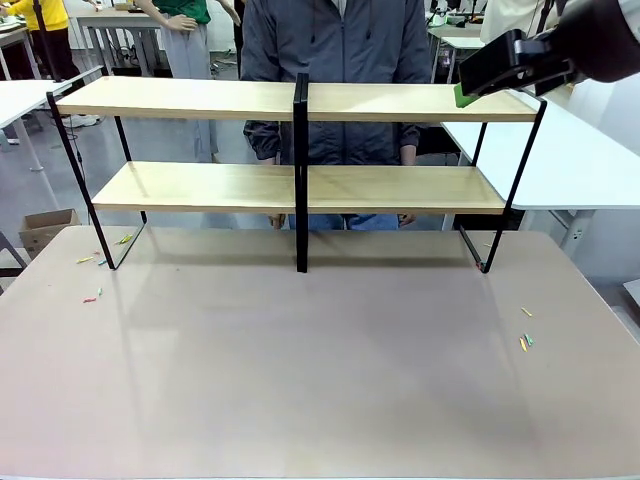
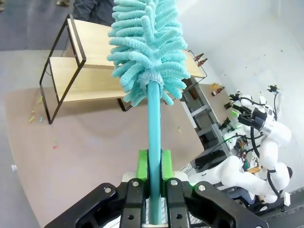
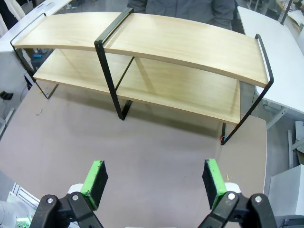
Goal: Clean the shelves.
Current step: Place the Duster on the table.
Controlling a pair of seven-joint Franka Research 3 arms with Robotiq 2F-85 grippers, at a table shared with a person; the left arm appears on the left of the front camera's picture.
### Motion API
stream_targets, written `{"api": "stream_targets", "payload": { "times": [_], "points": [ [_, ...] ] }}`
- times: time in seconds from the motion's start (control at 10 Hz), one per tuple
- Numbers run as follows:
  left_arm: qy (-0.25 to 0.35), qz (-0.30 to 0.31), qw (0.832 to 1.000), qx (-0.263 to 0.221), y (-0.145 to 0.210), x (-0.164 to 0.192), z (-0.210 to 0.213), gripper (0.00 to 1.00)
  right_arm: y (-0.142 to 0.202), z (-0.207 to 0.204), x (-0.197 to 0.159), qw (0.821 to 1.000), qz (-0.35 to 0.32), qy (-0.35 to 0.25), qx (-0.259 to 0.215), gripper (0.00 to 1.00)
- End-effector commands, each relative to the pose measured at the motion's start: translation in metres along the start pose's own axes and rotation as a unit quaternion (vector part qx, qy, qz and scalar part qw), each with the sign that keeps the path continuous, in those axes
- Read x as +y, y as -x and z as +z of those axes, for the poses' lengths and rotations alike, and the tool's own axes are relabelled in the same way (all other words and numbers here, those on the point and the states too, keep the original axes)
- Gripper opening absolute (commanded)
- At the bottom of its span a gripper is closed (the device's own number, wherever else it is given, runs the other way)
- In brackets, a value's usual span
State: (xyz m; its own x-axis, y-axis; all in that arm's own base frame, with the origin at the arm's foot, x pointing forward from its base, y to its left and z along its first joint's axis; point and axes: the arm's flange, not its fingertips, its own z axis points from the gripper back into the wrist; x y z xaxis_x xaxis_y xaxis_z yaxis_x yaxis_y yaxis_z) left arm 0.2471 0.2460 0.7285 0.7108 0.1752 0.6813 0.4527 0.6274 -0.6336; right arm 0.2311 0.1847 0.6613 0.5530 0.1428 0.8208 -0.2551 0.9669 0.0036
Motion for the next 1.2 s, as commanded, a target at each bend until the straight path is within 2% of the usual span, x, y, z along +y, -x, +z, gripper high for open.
{"api": "stream_targets", "payload": {
  "times": [0.0, 0.2, 0.3, 0.4, 0.5, 0.6, 0.7, 0.9, 1.0, 1.1],
  "points": [
    [0.009, -0.013, 1.0, -0.007, 0.0, 0.002, 0.003, 0.0, 0.001, 0.0, -0.001, 1.0, -0.003, -0.002, 0.0, 1.0],
    [0.009, -0.013, 1.0, -0.007, 0.0, 0.002, 0.003, 0.0, 0.001, 0.0, -0.001, 1.0, -0.003, -0.002, 0.0, 1.0],
    [-0.003, 0.002, 1.0, -0.001, 0.001, 0.003, 0.002, 0.13, 0.0, 0.0, 0.0, 1.0, 0.0, 0.0, 0.0, 1.0],
    [0.025, -0.09, 0.991, 0.098, -0.014, -0.013, -0.034, 0.13, 0.013, 0.019, -0.014, 0.988, 0.069, -0.128, 0.045, 1.0],
    [0.07, -0.167, 0.964, 0.194, -0.016, -0.023, -0.064, 0.13, 0.026, 0.014, -0.047, 0.985, 0.048, -0.123, 0.109, 1.0],
    [0.077, -0.215, 0.94, 0.253, -0.011, -0.026, -0.09, 0.13, 0.04, 0.007, -0.09, 0.973, -0.002, -0.178, 0.149, 1.0],
    [0.094, -0.247, 0.916, 0.303, -0.001, -0.028, -0.116, 0.13, 0.056, -0.002, -0.132, 0.964, -0.06, -0.198, 0.167, 1.0],
    [0.113, -0.316, 0.849, 0.409, 0.028, -0.031, -0.172, 0.13, 0.094, -0.027, -0.201, 0.934, -0.138, -0.267, 0.196, 1.0],
    [0.117, -0.349, 0.779, 0.508, 0.05, -0.024, -0.206, 0.13, 0.114, -0.043, -0.23, 0.914, -0.197, -0.282, 0.214, 1.0],
    [0.136, -0.36, 0.738, 0.554, 0.069, -0.012, -0.224, 0.13, 0.134, -0.058, -0.25, 0.892, -0.258, -0.295, 0.227, 1.0]
  ]
}}
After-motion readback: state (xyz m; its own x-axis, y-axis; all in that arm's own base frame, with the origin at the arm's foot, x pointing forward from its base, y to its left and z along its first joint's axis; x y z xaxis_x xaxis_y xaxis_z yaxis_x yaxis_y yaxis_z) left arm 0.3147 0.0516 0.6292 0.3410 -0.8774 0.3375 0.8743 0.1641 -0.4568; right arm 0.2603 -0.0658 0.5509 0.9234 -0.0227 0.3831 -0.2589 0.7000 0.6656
